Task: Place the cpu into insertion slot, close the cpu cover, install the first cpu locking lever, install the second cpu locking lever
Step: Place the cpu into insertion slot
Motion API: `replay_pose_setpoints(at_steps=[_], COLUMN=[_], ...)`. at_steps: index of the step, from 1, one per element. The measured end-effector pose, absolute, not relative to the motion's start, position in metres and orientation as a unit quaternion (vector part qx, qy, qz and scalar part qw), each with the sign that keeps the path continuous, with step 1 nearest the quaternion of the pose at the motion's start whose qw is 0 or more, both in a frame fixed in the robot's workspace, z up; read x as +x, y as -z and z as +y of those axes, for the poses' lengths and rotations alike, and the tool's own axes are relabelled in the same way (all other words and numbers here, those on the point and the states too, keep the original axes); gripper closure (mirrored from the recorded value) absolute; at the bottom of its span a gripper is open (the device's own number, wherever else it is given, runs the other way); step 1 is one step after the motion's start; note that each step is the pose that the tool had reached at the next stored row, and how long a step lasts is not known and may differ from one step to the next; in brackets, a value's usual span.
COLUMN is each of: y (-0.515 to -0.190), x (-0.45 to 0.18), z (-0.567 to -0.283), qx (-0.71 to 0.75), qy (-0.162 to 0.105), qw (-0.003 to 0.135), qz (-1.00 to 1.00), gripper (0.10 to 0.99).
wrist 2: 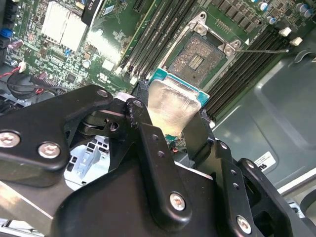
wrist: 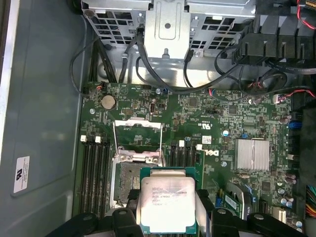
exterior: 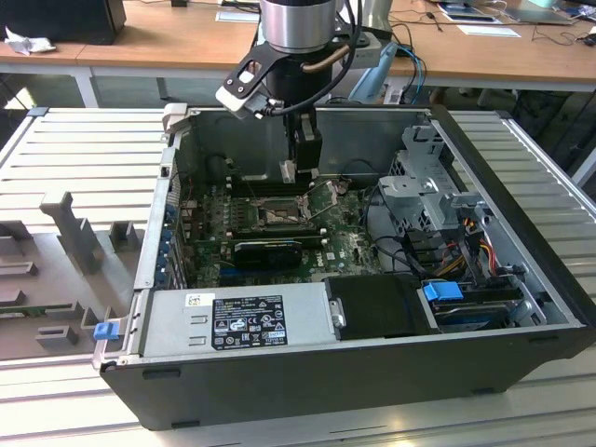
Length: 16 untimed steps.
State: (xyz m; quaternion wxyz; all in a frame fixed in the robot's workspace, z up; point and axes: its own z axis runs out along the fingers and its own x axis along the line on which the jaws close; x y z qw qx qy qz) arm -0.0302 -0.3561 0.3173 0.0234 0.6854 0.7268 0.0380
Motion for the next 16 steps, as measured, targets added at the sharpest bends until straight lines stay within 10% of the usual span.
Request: replay_pose_setpoints(at_steps=[16], y=[-0.297], x=[-0.032], z=[-0.356], qx=[0.698], qy=[-0.037], qw=[0.024], qz=[0.715], gripper=[0.557])
